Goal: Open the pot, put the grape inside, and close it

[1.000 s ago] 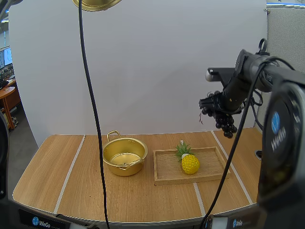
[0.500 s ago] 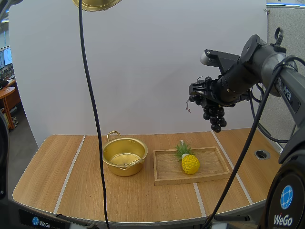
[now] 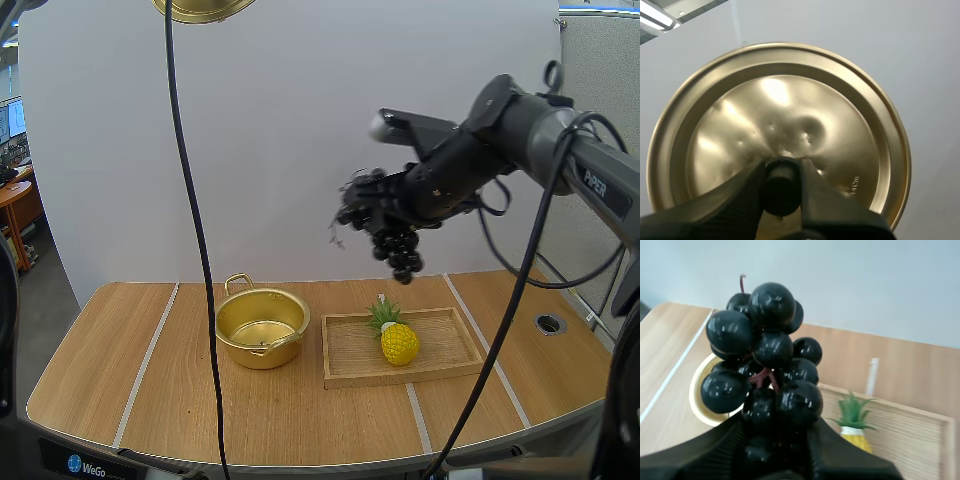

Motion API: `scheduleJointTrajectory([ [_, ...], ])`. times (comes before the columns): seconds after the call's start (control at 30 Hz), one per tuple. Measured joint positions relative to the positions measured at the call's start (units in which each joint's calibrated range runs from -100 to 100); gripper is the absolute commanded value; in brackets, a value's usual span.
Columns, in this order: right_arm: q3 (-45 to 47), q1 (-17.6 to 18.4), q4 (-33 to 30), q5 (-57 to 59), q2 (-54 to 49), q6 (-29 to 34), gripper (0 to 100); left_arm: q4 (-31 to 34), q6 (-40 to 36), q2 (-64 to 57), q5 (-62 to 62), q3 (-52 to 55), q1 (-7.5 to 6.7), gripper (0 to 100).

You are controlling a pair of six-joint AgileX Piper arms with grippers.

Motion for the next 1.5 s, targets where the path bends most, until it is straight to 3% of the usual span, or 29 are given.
scheduleJointTrajectory([
  [0.33,0.0,9.5,-5.7,-7.5,6.6,3.9,0,0.0,0.0,0.0,0.0,0.0,0.0,0],
  [0.57,-1.4,13.4,-9.0,-9.9,12.0,6.0,0,0.0,0.0,0.0,0.0,0.0,0.0,0],
  [1.1,-10.2,18.6,-9.5,-13.1,24.2,6.7,0,0.0,0.0,0.0,0.0,0.0,0.0,0],
  [1.5,-15.8,19.0,-10.1,-15.3,34.5,6.8,0,0.0,0.0,0.0,0.0,0.0,0.0,0],
])
